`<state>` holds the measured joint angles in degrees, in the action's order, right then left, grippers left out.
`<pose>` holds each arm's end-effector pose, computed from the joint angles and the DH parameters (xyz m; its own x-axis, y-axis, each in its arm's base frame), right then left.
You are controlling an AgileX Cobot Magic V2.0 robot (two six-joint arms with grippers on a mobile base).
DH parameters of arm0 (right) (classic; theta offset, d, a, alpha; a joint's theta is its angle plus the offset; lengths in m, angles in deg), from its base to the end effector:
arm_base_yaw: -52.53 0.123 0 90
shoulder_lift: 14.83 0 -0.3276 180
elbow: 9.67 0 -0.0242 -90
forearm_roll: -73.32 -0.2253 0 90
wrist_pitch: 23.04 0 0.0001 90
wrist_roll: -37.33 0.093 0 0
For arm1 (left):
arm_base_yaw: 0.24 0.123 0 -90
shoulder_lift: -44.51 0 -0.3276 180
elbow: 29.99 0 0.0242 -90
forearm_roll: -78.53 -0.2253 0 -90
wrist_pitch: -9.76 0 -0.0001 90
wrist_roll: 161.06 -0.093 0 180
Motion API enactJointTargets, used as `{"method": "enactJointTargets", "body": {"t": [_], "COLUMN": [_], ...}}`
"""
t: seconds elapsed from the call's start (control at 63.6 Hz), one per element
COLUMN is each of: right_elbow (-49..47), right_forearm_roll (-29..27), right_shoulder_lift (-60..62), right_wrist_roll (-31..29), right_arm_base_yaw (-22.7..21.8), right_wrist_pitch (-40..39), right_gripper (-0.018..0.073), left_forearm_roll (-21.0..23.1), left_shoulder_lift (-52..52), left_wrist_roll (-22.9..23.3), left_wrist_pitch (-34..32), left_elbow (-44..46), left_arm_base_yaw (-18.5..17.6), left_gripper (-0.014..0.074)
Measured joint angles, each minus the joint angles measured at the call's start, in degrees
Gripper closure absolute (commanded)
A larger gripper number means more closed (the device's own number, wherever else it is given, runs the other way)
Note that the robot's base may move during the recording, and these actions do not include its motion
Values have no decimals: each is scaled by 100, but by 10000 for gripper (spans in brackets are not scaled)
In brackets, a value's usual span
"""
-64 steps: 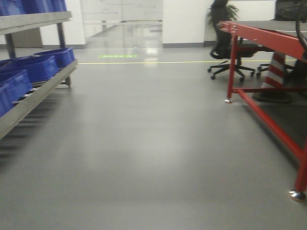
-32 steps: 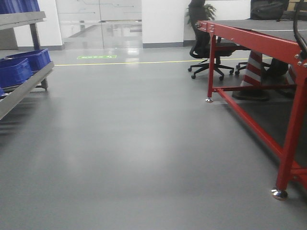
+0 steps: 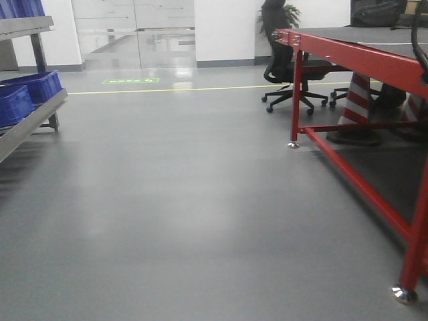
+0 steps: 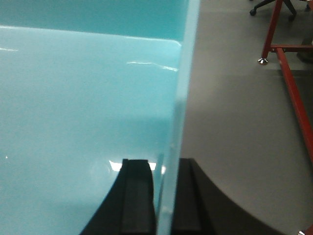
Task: Move two blue bins to right shelf middle
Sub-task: 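Drive away from the shelf holding the turquoise bin in both grippers, then drive to another blue-bin shelf carrying the turquoise bin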
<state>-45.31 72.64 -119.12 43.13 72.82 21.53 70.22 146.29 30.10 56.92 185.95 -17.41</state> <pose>0.3443 0.1281 0.5083 -0.4063 -0.0335 -0.9131 -0.3113 0.9446 0.1039 0.3352 -0.0933 0.5222 -0.3861 0.0198 -0.9222 0.1640 0.9853 -0.0475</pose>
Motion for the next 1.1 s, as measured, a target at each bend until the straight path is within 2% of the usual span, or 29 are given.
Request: {"method": "enactJointTargets", "body": {"t": [0.896,1.101], "right_elbow": [0,0], "right_forearm_roll": [0,67], "right_shoulder_lift": [0,0], "right_wrist_roll": [0,0], "right_arm_base_yaw": [0,-4], "right_wrist_pitch": [0,0], "right_gripper": [713,713], "left_forearm_roll": [0,-10], "left_shoulder_lift": [0,97], "left_wrist_roll": [0,0], "left_wrist_pitch": [-3,-188], "left_elbow": [0,0], "left_arm_base_yaw": [0,0], "left_gripper": [707,707]}}
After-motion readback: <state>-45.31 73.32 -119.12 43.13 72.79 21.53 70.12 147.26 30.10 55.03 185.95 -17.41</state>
